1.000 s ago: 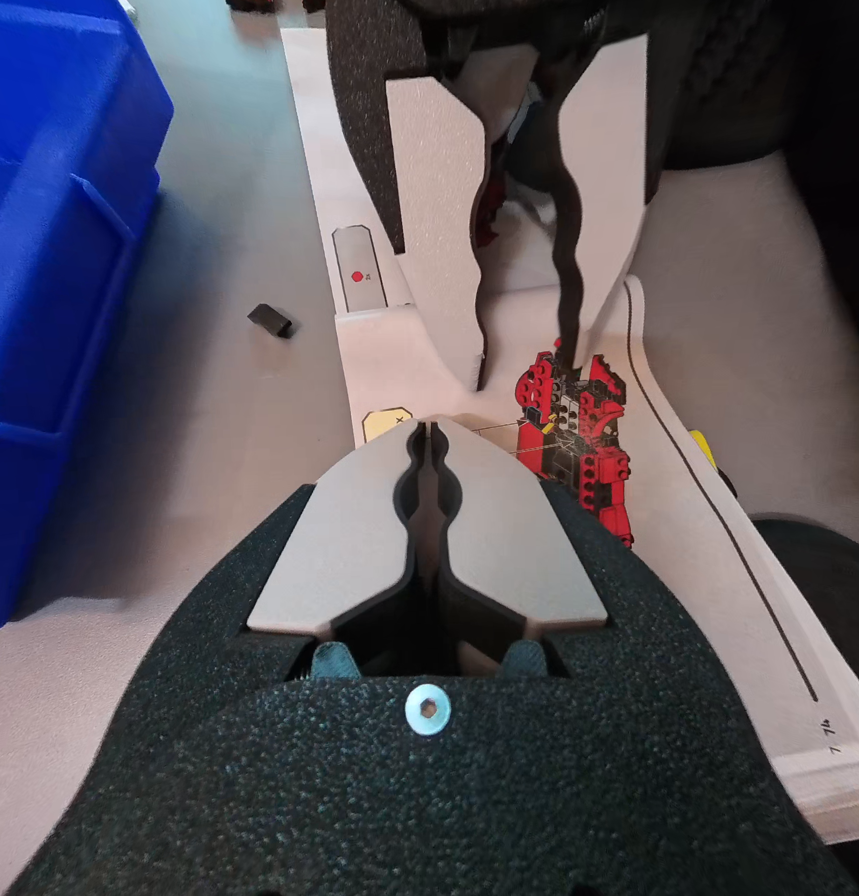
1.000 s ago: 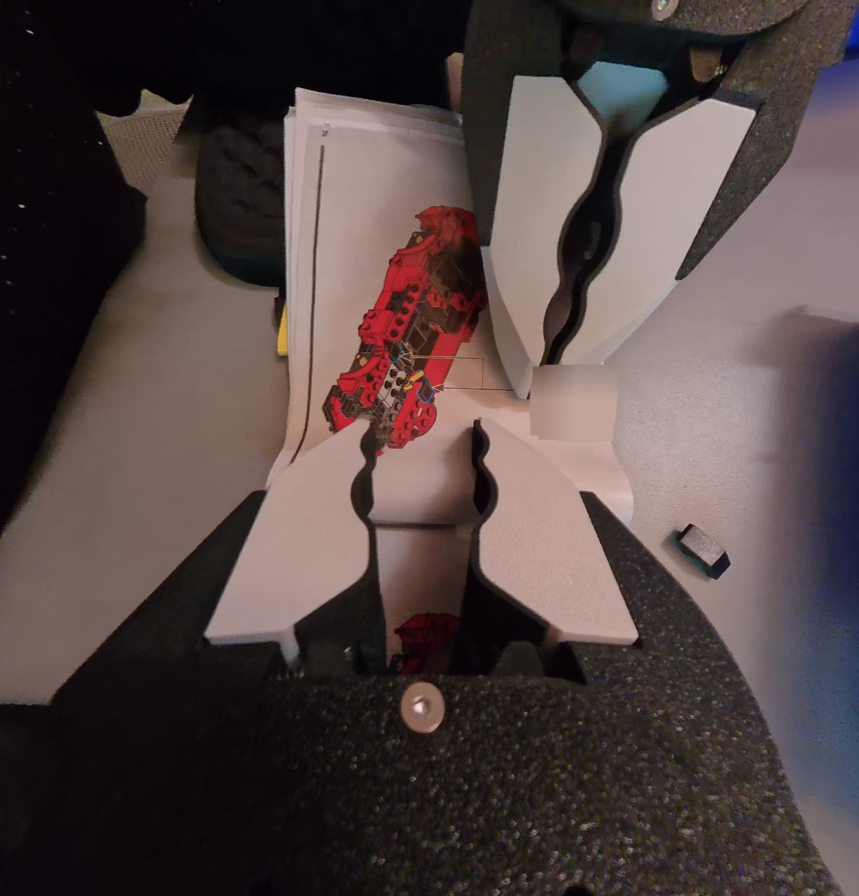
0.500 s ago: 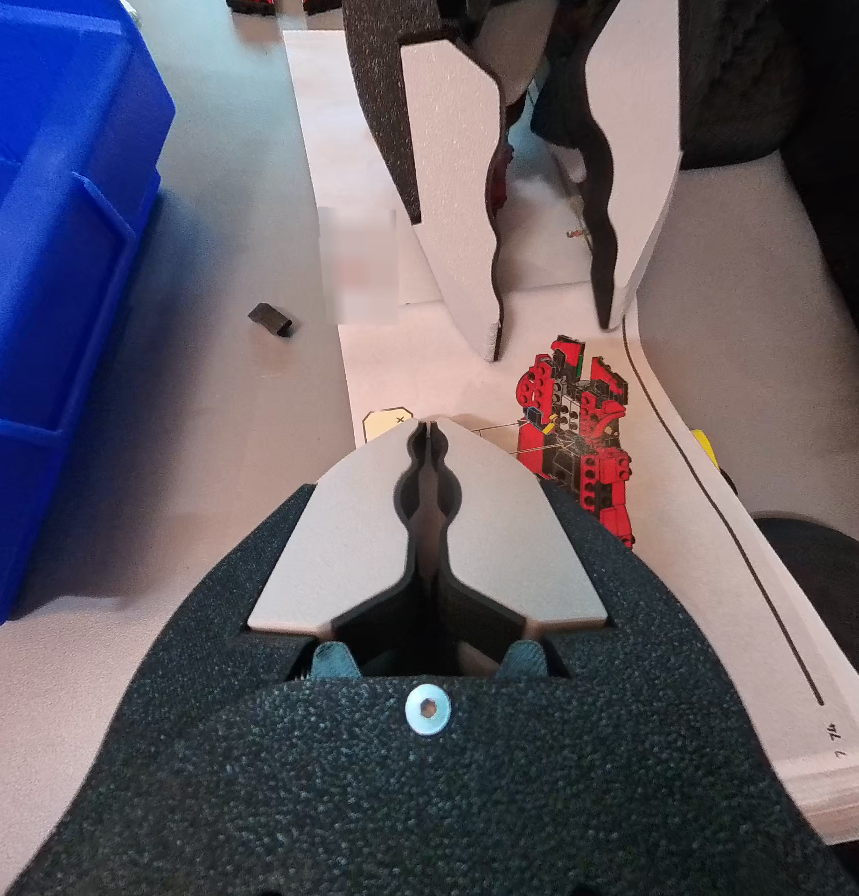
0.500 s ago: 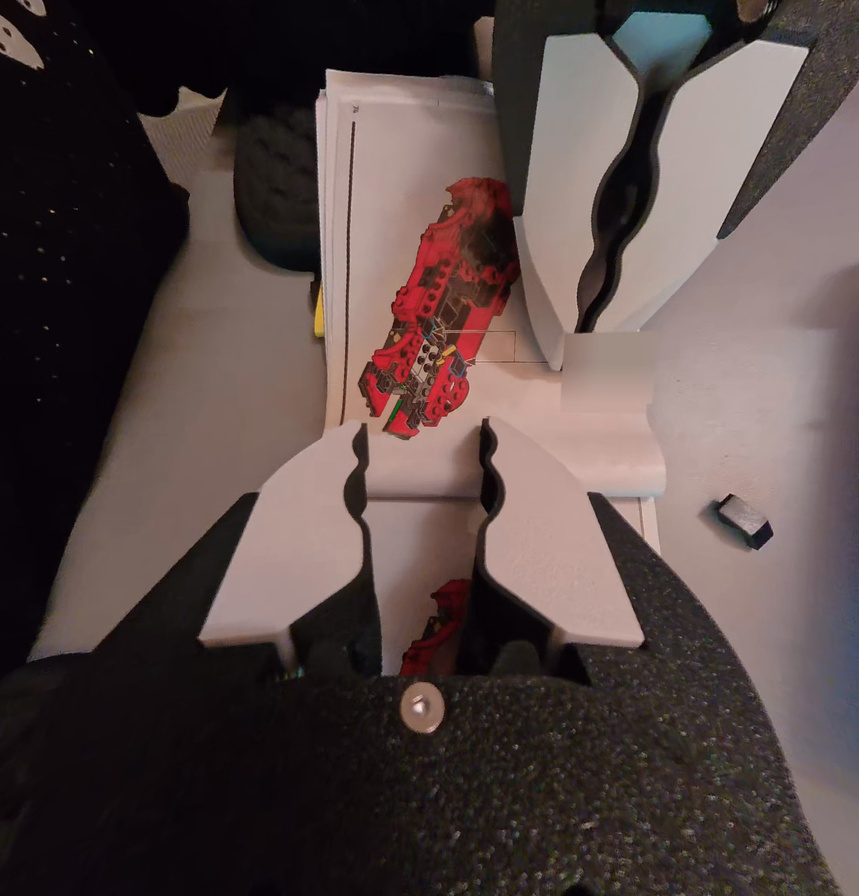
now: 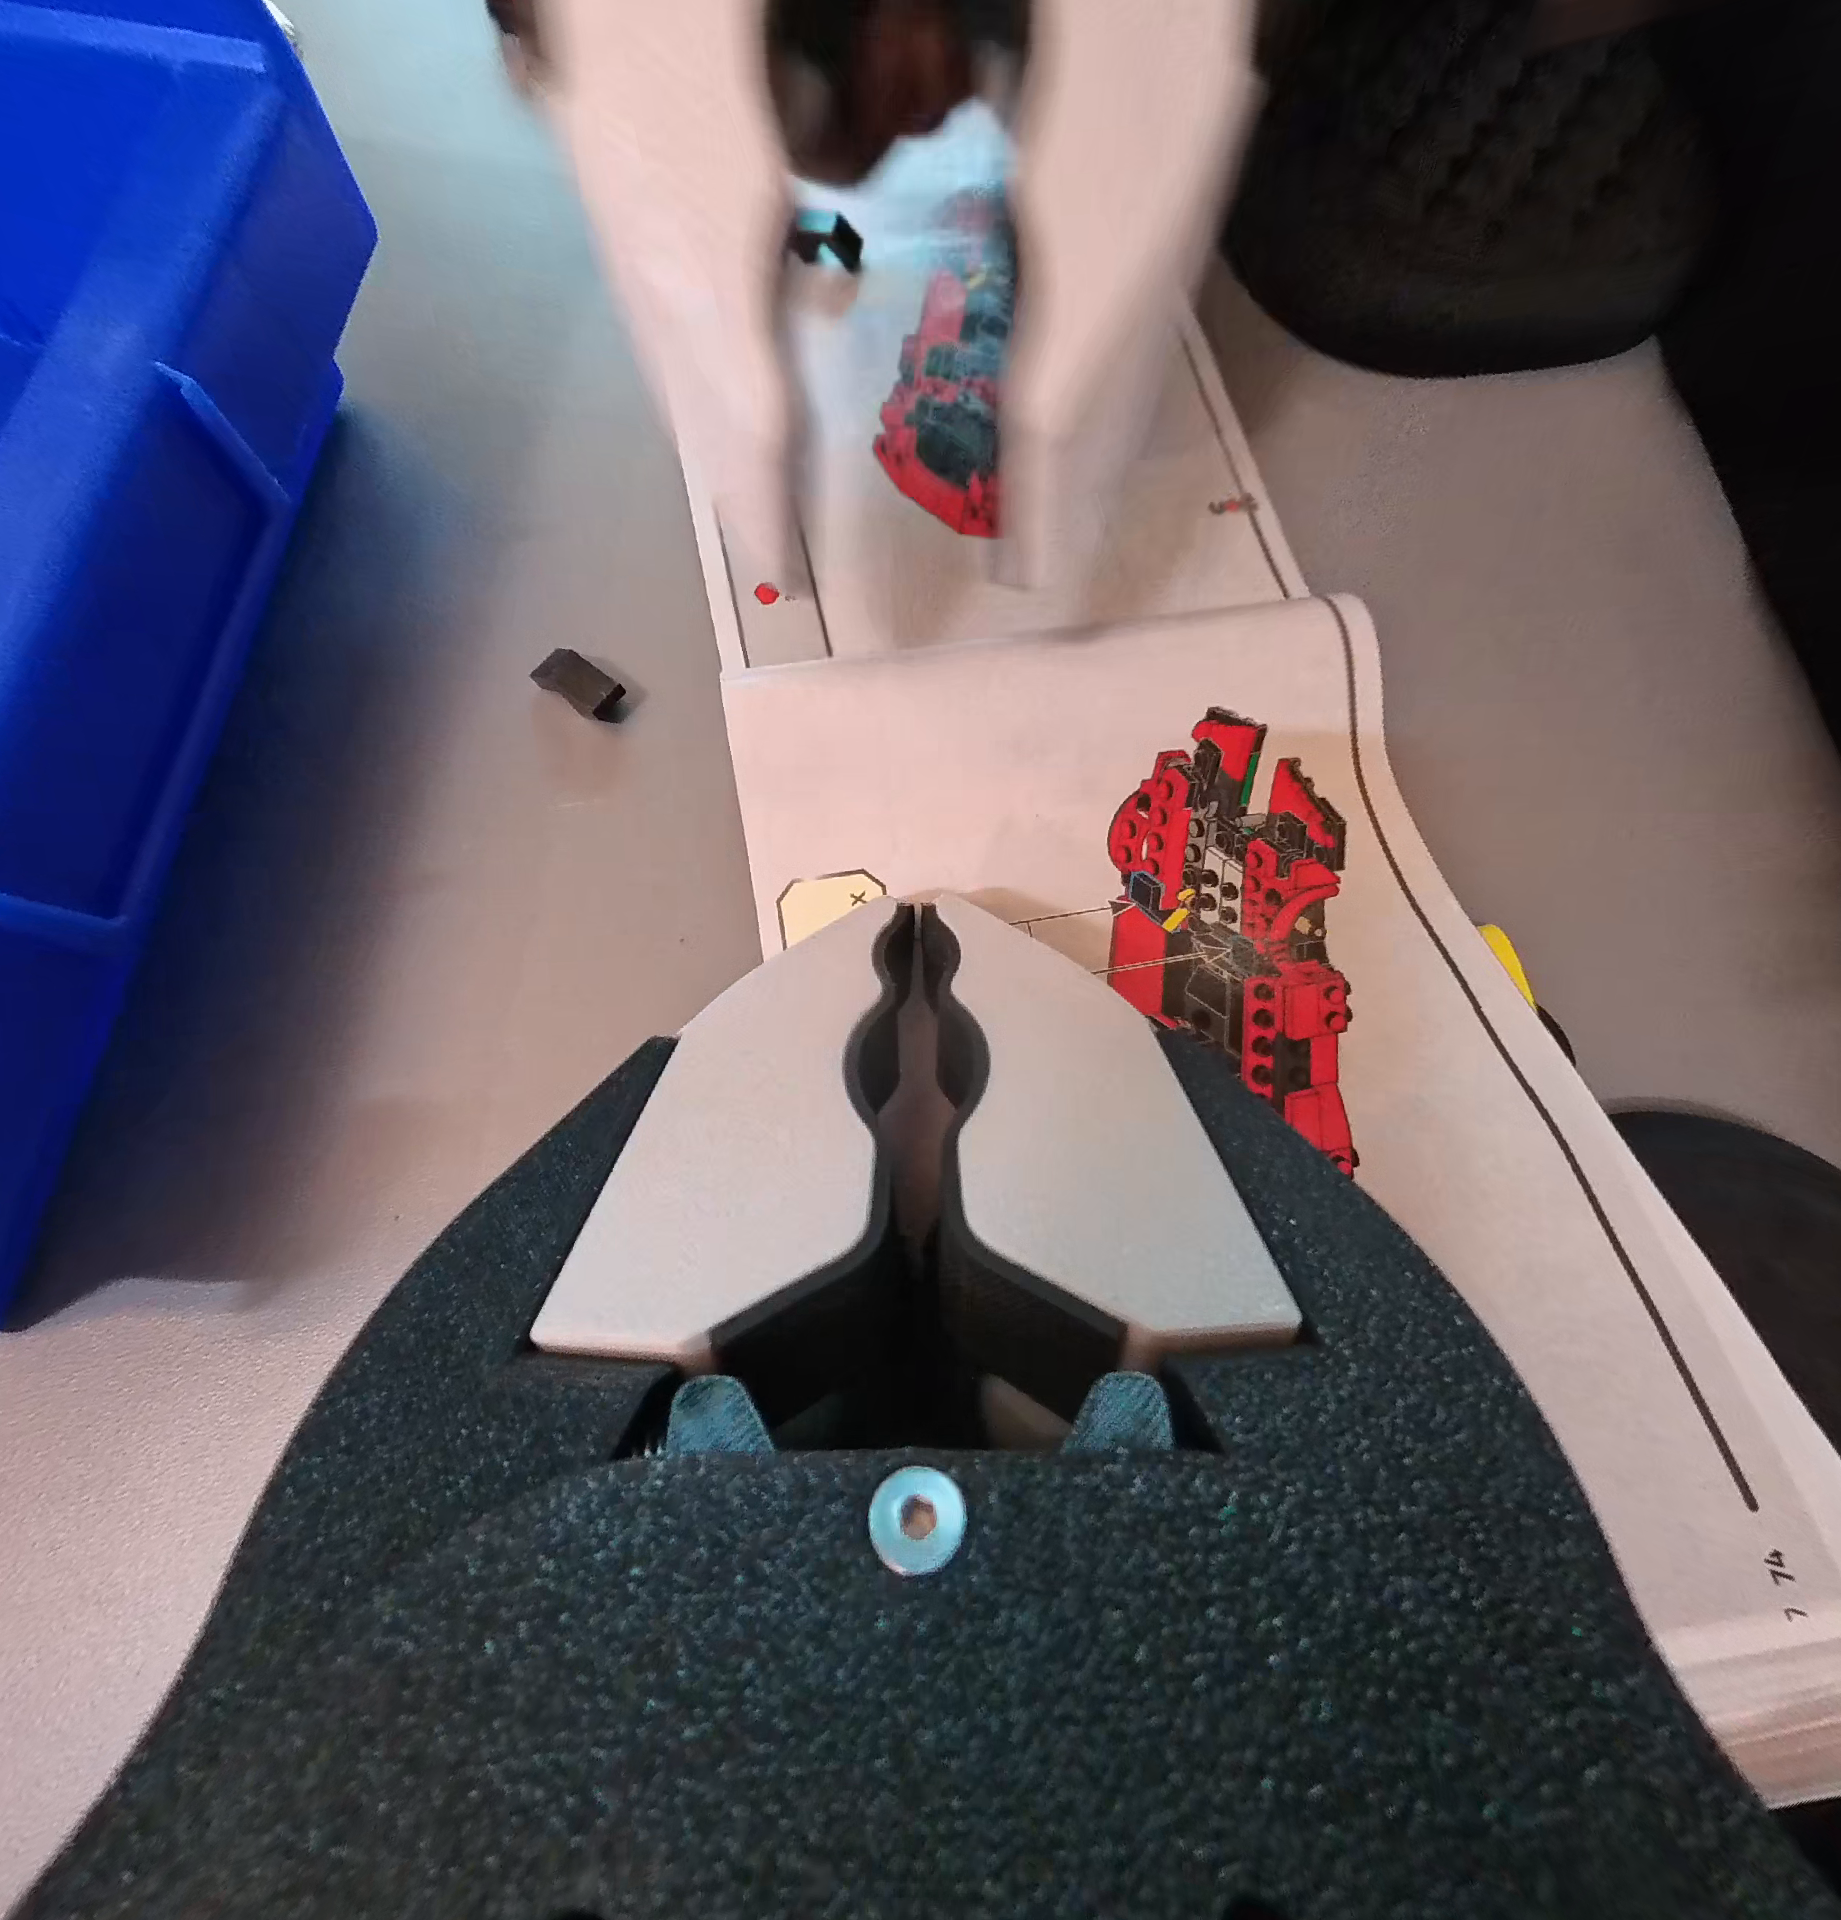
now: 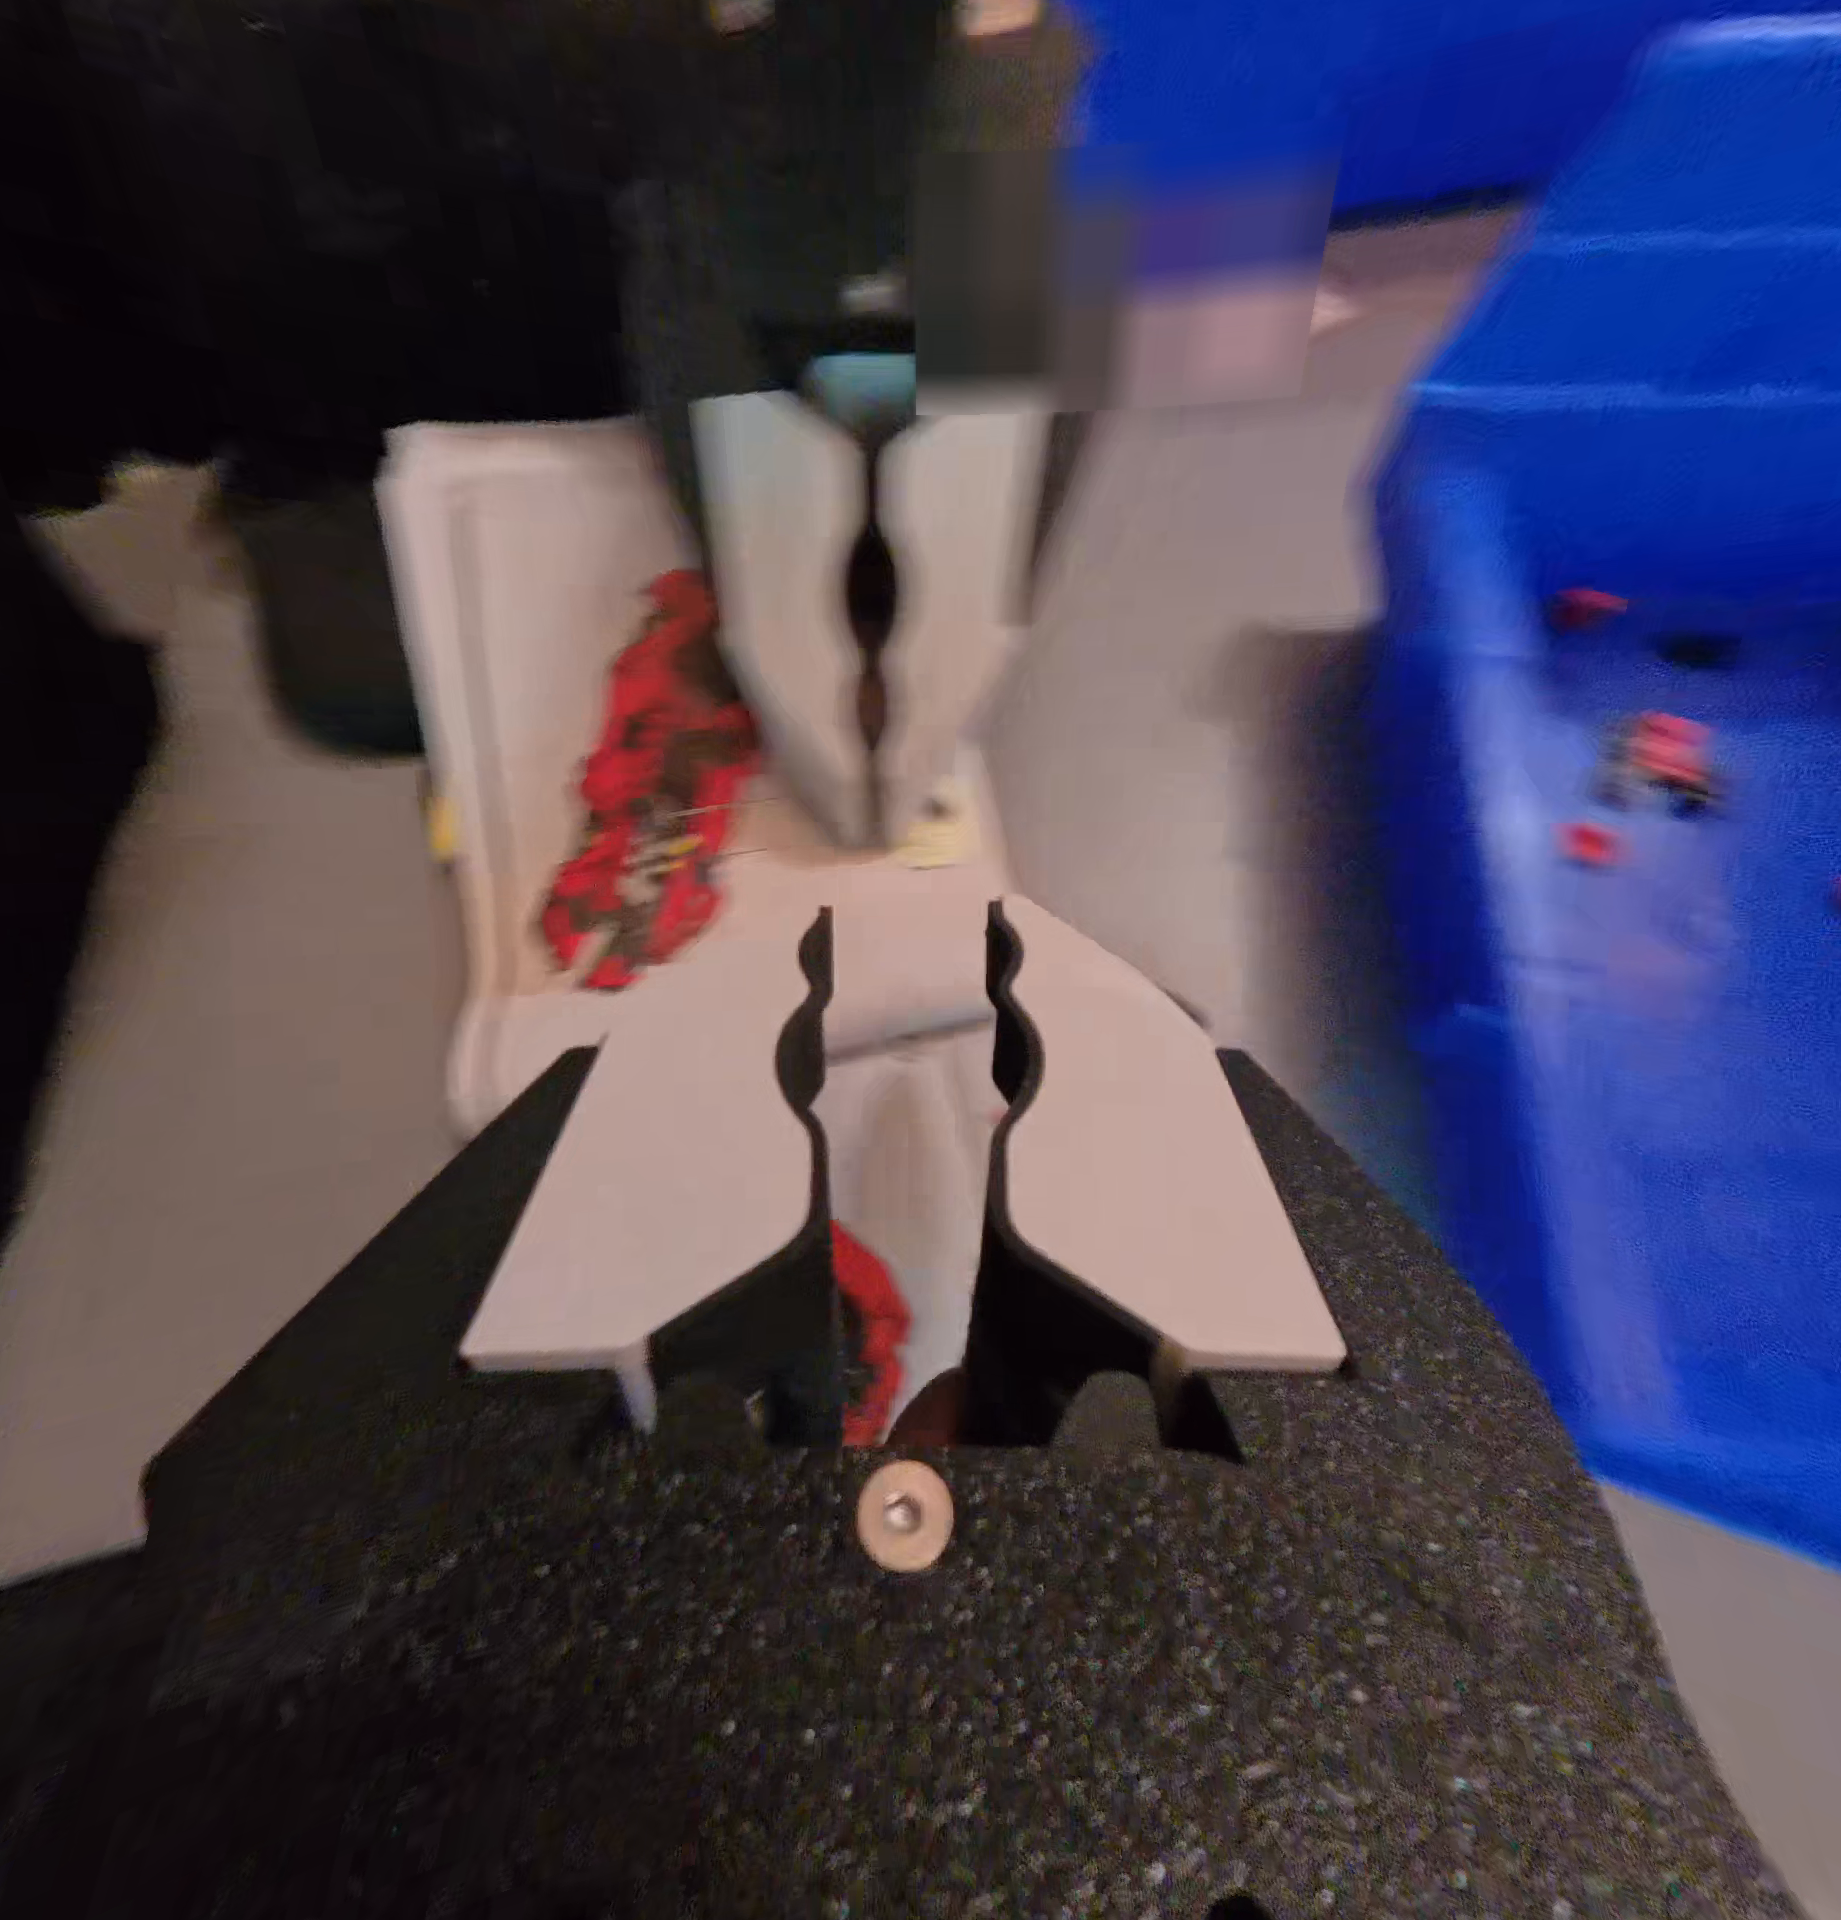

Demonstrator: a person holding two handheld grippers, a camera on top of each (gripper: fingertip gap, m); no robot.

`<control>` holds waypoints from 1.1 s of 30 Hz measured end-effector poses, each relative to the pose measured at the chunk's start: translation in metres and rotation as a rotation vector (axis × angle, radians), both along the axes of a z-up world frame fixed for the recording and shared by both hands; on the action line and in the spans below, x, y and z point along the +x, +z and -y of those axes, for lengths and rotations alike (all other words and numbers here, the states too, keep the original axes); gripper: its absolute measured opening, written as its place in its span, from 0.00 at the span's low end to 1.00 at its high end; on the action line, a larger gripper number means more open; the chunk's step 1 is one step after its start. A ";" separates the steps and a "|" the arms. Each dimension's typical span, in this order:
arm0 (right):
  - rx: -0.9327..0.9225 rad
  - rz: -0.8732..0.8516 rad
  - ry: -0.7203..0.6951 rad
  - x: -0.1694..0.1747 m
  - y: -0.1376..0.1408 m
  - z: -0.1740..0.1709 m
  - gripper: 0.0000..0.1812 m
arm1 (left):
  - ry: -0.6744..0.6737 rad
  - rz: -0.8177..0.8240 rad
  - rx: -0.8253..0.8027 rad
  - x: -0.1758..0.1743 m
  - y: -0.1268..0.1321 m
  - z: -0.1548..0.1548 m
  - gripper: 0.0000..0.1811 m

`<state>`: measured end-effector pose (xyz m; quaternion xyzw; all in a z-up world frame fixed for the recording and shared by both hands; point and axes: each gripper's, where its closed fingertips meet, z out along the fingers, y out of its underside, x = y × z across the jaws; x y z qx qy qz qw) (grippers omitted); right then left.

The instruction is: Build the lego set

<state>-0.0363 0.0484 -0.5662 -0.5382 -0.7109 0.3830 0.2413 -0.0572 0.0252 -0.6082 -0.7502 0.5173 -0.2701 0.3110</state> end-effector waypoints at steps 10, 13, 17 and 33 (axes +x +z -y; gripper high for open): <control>0.368 0.279 0.049 -0.007 -0.039 -0.050 0.12 | -0.001 0.001 0.001 0.000 0.000 0.000 0.00; 0.358 0.299 0.067 -0.009 -0.043 -0.050 0.12 | -0.001 0.002 0.000 0.000 0.000 0.000 0.00; 0.328 0.304 0.064 -0.010 -0.045 -0.053 0.08 | -0.001 0.002 0.000 0.000 0.000 0.000 0.00; 0.236 0.172 -0.146 0.058 0.001 -0.056 0.05 | 0.001 0.002 -0.001 0.000 0.001 0.000 0.00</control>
